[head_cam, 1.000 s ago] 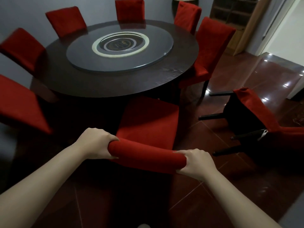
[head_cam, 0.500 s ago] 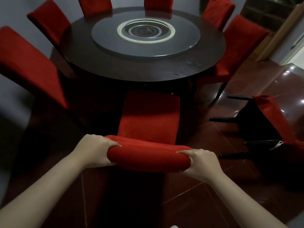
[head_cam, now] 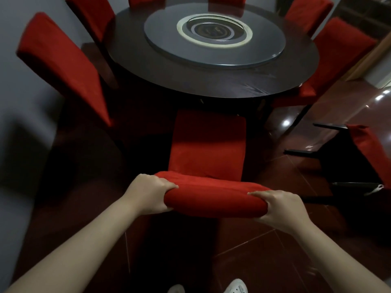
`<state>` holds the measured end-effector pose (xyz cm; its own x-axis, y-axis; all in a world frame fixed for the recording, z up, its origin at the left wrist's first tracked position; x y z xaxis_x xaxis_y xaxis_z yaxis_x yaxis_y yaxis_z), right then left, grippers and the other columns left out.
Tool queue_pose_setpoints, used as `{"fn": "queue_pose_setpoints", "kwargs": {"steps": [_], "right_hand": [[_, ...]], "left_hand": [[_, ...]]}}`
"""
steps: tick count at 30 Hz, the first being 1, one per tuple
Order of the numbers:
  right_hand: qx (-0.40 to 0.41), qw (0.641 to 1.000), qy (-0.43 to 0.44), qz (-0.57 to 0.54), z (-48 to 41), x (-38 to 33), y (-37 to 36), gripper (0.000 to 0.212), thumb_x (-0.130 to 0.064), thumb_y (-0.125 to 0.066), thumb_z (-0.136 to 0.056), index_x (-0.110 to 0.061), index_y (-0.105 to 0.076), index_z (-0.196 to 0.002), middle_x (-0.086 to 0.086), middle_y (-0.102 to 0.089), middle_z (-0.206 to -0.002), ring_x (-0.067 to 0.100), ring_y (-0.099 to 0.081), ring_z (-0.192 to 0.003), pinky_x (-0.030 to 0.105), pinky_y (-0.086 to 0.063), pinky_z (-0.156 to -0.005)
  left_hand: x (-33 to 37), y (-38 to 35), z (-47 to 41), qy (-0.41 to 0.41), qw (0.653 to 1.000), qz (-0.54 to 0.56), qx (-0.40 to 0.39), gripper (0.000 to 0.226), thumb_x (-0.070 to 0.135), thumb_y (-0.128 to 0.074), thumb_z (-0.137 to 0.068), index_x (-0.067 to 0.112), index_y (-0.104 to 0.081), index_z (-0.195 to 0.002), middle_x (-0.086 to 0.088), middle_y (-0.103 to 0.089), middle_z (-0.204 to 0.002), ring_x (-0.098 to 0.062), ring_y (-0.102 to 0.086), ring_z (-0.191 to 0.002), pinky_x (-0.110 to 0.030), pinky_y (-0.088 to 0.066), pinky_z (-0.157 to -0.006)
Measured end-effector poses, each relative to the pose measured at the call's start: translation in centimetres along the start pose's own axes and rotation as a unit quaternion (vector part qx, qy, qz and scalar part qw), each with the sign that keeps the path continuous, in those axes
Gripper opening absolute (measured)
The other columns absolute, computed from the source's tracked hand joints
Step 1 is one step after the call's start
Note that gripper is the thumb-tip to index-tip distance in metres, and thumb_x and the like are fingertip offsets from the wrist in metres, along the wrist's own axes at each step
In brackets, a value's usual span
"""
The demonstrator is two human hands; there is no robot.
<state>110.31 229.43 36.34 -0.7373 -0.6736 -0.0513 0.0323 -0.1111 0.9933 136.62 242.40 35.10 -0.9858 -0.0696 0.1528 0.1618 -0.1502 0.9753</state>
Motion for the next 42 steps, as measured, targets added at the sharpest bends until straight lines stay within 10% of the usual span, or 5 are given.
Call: {"fn": "queue_pose_setpoints", "kwargs": {"steps": [17,42], "right_hand": [[0.004,0.999,-0.047,0.024,-1.2,-1.4,0.1,0.058,-0.06,-0.077,-0.049,-0.048,-0.068,-0.105,-0.012,-0.074,-0.09,0.012,-0.07,-0.077,0.027,-0.052,-0.062],[-0.038,0.997,-0.06,-0.002,-20.8,7.2,5.0,0.051,-0.068,-0.067,-0.058,-0.05,-0.064,-0.106,-0.01,-0.071,-0.094,0.019,-0.067,-0.089,0.03,-0.048,-0.073]], "left_hand": [[-2.7,0.4,-2.3,-0.053,0.998,-0.041,-0.008,0.052,0.068,-0.051,-0.073,0.04,-0.064,-0.115,0.014,-0.069,-0.111,-0.012,-0.065,-0.101,-0.033,-0.051,-0.085],[-8.6,8.6,-21.8,-0.011,0.996,-0.05,0.069,0.055,0.086,-0.049,-0.057,0.041,-0.062,-0.086,0.014,-0.066,-0.081,-0.017,-0.066,-0.08,-0.027,-0.037,-0.061]]}}
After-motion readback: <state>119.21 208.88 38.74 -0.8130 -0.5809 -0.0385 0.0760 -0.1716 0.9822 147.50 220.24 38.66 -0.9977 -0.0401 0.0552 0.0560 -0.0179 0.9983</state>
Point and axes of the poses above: each hand's wrist, its own z-axis away from the middle knuckle, its own y-axis out of the back of the hand, x = y × z, the point moved 8 cm from there along -z, towards the middle knuckle
